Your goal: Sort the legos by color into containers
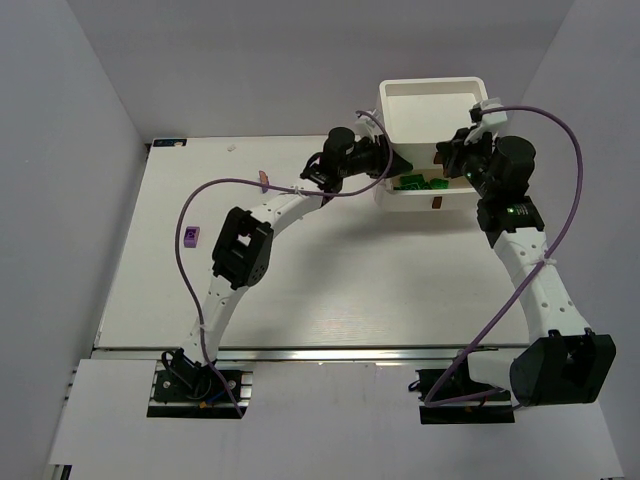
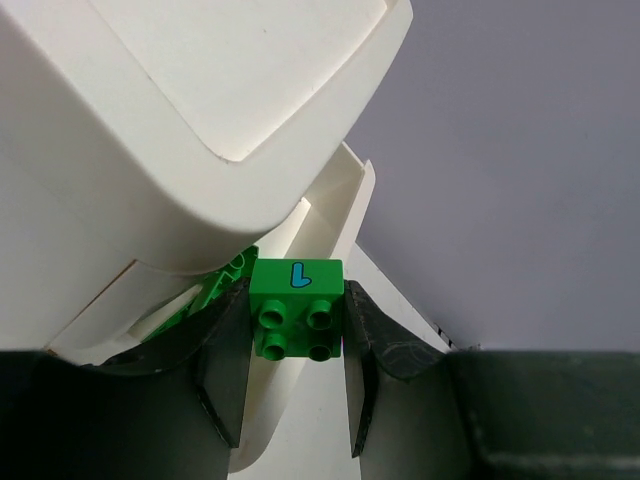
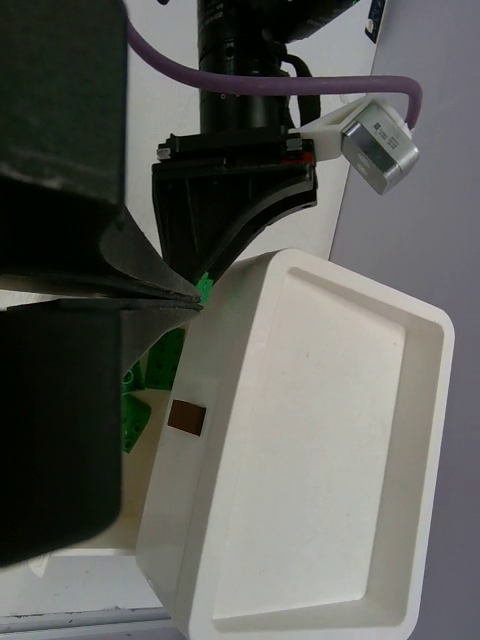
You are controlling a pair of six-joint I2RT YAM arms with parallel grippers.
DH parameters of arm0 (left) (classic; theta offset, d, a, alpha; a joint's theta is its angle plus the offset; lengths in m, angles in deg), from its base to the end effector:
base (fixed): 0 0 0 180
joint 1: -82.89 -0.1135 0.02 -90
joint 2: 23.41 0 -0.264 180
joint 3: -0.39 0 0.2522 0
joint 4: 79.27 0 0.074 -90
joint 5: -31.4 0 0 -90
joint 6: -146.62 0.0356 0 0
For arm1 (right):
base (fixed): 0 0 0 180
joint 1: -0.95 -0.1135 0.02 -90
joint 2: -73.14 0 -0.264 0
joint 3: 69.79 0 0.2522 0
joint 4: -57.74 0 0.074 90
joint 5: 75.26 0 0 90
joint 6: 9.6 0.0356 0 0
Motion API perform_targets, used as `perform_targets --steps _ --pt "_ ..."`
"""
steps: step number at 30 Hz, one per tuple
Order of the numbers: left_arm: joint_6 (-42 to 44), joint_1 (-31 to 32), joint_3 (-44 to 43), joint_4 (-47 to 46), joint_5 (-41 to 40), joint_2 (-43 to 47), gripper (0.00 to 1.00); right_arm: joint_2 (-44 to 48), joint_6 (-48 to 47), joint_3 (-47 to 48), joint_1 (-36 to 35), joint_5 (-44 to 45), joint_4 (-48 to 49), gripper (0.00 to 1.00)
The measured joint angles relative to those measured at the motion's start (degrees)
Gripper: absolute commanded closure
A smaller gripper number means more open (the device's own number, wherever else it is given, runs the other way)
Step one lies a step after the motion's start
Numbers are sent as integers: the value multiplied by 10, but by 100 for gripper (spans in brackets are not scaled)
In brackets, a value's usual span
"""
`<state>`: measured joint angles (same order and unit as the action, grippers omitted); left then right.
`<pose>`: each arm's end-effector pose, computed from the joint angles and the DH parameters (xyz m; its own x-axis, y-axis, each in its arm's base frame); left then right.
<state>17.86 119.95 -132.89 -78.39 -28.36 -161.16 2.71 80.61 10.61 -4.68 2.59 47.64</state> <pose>0.4450 -0.3585 0.2616 -0.6345 -0.1986 -0.7470 0.6714 0.3371 -0.6599 0.2866 0.0358 0.4057 -0.0034 0.0033 -1.0000 -0.3054 0.9522 0.0041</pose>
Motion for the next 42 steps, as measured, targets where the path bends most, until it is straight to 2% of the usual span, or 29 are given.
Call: perform_targets --steps 1,2,7,11,16,18,21,22,24,28,30,31,32,34,35,39,42 --pt "0 2 -4 4 -4 -3 77 0 1 0 1 0 0 100" --pt "0 4 -10 7 -8 -7 67 0 3 0 2 0 1 100" --pt "-1 8 -28 30 -26 -19 45 3 9 -10 7 -1 8 100" --pt "-5 8 -44 38 -28 -27 38 6 10 -14 9 -5 9 100" --pt "-12 9 -52 40 -28 -31 37 10 8 -18 12 -29 7 100" --pt "-16 9 -52 38 -27 -31 41 14 0 -19 14 -48 7 99" --pt "-26 8 -52 29 -27 -31 64 20 -24 -19 18 -94 3 100" --pt "-28 8 -52 24 -26 -30 83 23 -38 -19 20 -116 -2 100" --pt "-29 8 -38 17 -26 -19 98 30 -80 -20 25 -159 -17 100" --pt "-17 -3 92 18 -35 85 100 47 -217 -39 36 -248 -75 100" --pt "2 -14 176 26 -45 163 86 46 -305 -45 38 -280 -130 100" --pt "14 -23 216 39 -48 208 74 41 -345 -46 38 -290 -156 100" --pt "27 -33 254 48 -58 254 55 31 -387 -45 38 -295 -181 100" --pt "51 -52 321 71 -83 346 38 -1 -455 -41 37 -296 -226 100" --pt "62 -64 351 85 -101 397 25 -30 -484 -33 38 -290 -249 100" --pt "84 -88 468 105 -179 556 15 -149 -553 17 38 -255 -313 100" --pt "89 -89 540 128 -224 634 13 -219 -592 59 38 -228 -336 100"
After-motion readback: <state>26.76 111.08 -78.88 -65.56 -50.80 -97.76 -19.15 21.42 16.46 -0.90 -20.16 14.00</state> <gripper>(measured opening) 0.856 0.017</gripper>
